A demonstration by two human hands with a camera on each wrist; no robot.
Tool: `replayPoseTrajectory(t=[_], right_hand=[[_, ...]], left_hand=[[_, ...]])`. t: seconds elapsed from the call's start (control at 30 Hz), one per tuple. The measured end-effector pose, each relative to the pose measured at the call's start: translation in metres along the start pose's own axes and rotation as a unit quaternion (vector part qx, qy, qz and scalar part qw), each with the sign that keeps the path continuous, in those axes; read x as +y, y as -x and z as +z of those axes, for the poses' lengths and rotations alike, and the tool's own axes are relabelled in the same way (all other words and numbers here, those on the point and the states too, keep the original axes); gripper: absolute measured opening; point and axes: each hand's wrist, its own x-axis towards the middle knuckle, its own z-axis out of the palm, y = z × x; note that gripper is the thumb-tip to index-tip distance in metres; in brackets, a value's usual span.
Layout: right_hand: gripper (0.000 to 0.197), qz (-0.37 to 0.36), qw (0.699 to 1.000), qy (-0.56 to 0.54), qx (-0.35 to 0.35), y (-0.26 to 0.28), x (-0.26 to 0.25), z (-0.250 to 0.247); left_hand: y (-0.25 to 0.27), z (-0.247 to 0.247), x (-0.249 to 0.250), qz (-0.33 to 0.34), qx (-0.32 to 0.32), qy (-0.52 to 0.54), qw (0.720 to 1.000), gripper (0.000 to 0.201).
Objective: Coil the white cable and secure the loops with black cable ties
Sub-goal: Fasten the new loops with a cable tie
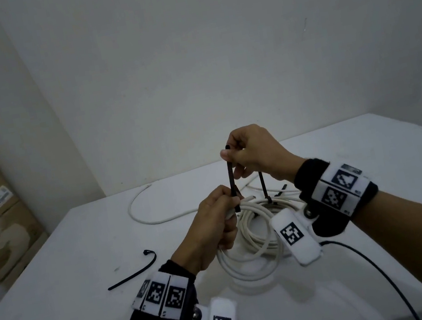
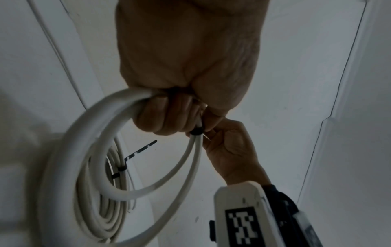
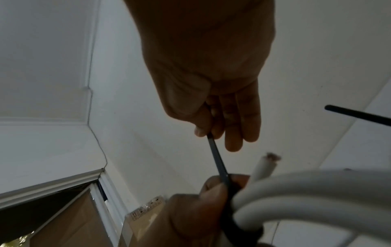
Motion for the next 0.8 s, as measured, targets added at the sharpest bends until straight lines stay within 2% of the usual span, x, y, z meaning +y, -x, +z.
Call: replayPoseTrajectory(t=[0.1, 0.23, 0.3, 0.43, 0.53, 0.67, 0.8], right_hand=[[0.022, 0.008, 0.999, -0.040, 0.002, -0.006, 0.001, -0.002], [0.018, 0.022, 0.995, -0.052, -0.085, -0.002, 0.001, -0.001], [0.019, 0.024, 0.992, -0.057, -0.111, -0.001, -0.004, -0.001], [0.019, -0.001, 0.993, -0.061, -0.105, -0.005, -0.017, -0.003], [0.017, -0.002, 0.994, -0.054, -0.097, -0.004, -0.019, 0.000], [0.027, 0.043, 0.993, -0.114, -0.011, -0.010, -0.011, 0.008], [0.028, 0.075, 0.992, -0.103, 0.011, -0.010, -0.002, 0.018]], left_hand=[[-0.001, -0.001, 0.006, 0.003, -0.002, -0.025, 1.000, 0.009], [-0.002, -0.016, 0.015, -0.032, -0.040, -0.078, 0.996, 0.013], [-0.002, -0.019, 0.018, -0.029, -0.039, -0.080, 0.996, 0.013], [-0.003, -0.010, 0.019, -0.005, -0.002, -0.065, 0.998, 0.013], [-0.003, -0.005, 0.019, -0.001, -0.003, -0.059, 0.998, 0.016], [-0.004, -0.005, 0.025, 0.002, -0.040, -0.049, 0.998, 0.012], [0.000, -0.001, 0.021, -0.031, -0.029, -0.054, 0.998, 0.012]])
